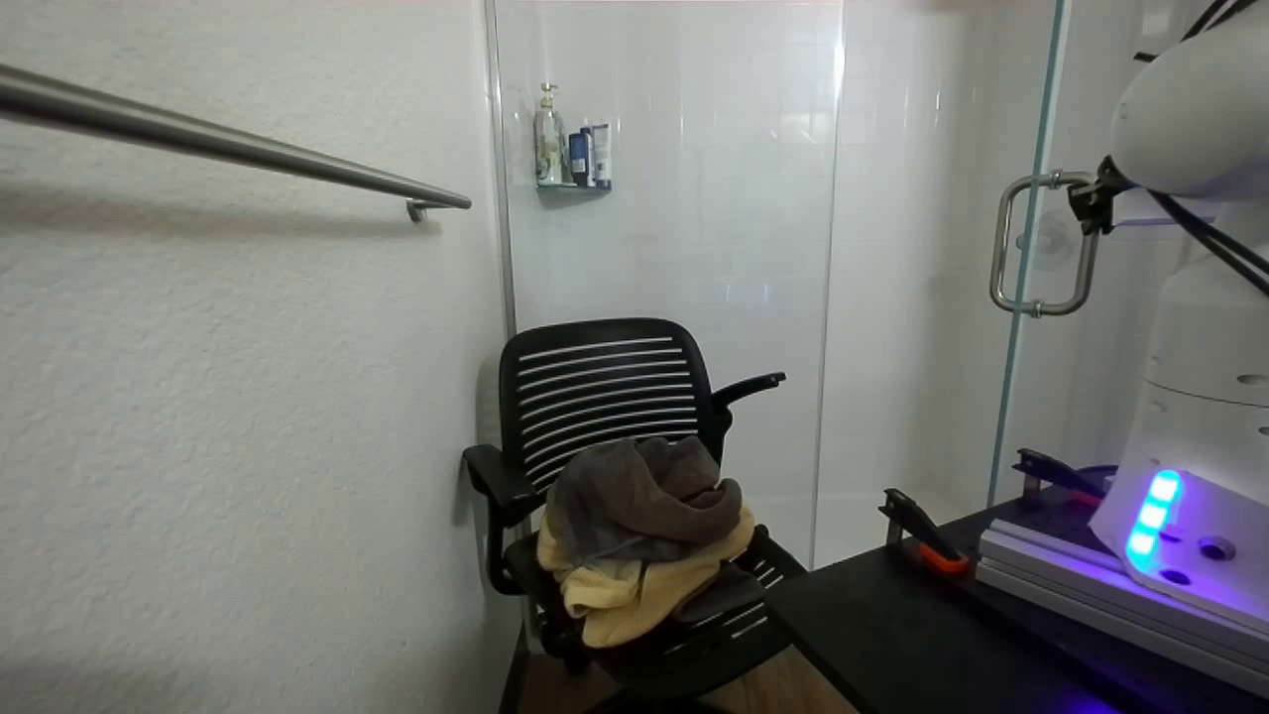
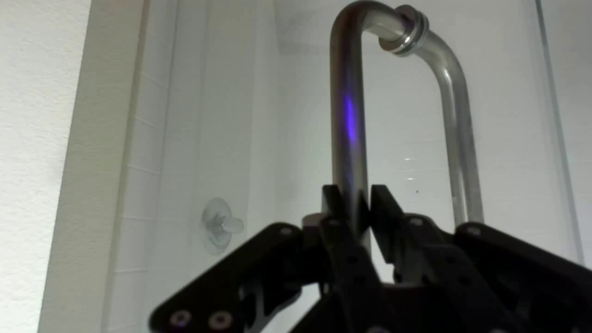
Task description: Open the shower door
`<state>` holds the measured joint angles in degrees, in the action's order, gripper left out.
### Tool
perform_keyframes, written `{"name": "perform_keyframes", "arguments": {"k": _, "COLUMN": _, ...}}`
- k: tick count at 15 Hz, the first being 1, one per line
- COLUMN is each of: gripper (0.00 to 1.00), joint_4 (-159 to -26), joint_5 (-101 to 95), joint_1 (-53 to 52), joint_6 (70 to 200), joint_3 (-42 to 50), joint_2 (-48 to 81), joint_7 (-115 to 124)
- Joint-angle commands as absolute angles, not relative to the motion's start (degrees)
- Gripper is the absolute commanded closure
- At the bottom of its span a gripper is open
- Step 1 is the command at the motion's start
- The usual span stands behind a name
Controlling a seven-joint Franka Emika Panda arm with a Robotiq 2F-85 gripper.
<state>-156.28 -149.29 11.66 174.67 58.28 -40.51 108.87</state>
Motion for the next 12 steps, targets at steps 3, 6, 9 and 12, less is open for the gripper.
{"name": "perform_keyframes", "arguments": {"k": 3, "gripper": 0.54, "joint_4": -150.9, "joint_5": -140.1, "joint_1": 6.6, "joint_6": 171.1, "joint_3": 65.6, "joint_2": -46.8, "joint_7": 94.6}}
{"name": "perform_keyframes", "arguments": {"k": 6, "gripper": 0.59, "joint_4": -155.1, "joint_5": -135.8, "joint_1": 6.0, "joint_6": 171.6, "joint_3": 66.9, "joint_2": -48.0, "joint_7": 89.2}}
{"name": "perform_keyframes", "arguments": {"k": 9, "gripper": 0.29, "joint_4": -154.1, "joint_5": -135.9, "joint_1": 5.5, "joint_6": 171.0, "joint_3": 67.4, "joint_2": -48.6, "joint_7": 89.1}}
{"name": "perform_keyframes", "arguments": {"k": 12, "gripper": 0.15, "joint_4": -155.9, "joint_5": -128.1, "joint_1": 7.9, "joint_6": 177.7, "joint_3": 68.9, "joint_2": -45.3, "joint_7": 80.2}}
